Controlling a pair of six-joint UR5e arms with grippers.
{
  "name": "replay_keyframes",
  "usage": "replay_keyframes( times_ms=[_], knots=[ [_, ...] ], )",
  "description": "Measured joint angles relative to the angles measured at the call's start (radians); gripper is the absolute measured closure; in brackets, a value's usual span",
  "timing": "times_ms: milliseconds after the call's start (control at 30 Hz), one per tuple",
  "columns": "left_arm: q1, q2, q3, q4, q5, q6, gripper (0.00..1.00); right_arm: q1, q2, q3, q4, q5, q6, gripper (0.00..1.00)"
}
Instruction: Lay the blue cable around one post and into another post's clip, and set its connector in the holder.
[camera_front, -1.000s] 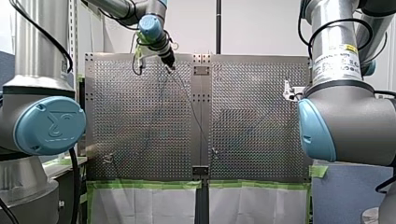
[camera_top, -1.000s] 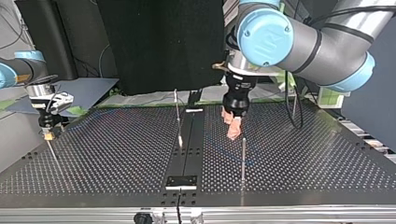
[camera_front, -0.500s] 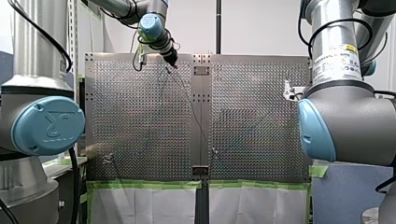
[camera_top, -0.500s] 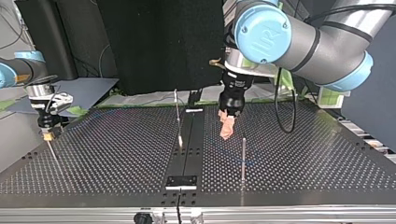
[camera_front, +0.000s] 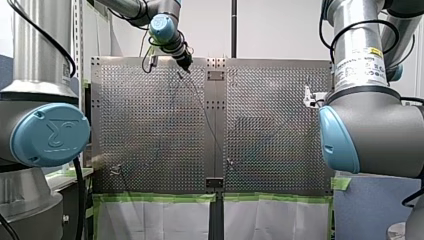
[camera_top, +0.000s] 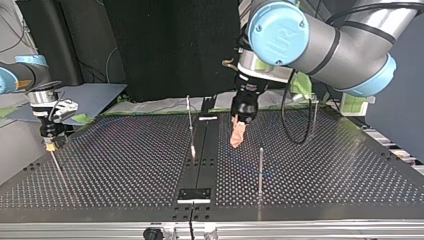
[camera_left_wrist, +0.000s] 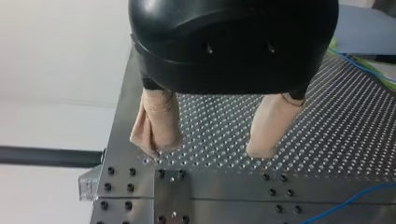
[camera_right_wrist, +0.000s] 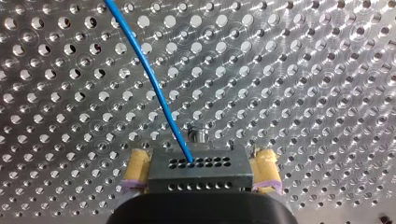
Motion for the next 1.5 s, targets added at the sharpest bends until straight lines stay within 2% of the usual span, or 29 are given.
replay_keyframes(
  times_ms=[167,267,533,733,1267,1500],
  knots=[
    [-0.001,-0.001,0.000,0.007,0.020,0.045,0.00,-0.002,0.000,0.000,0.000,-0.001,0.001,0.08],
    [-0.002,-0.001,0.000,0.007,0.016,0.068,0.00,-0.003,0.000,0.000,0.001,-0.001,0.001,0.08],
    [-0.002,-0.001,0.000,0.008,-0.016,0.068,0.00,-0.003,0.000,0.000,0.003,-0.002,0.001,0.08],
    [-0.002,0.000,0.000,0.006,-0.048,0.034,0.00,-0.003,0.000,0.000,0.008,-0.002,-0.002,0.08],
    [0.002,0.000,0.000,0.012,-0.205,-0.120,0.00,-0.005,0.000,0.000,0.009,-0.002,-0.004,0.08],
    [0.003,0.000,0.000,0.013,-0.228,-0.144,0.00,-0.005,0.000,0.000,0.011,-0.001,-0.004,0.08]
  ],
)
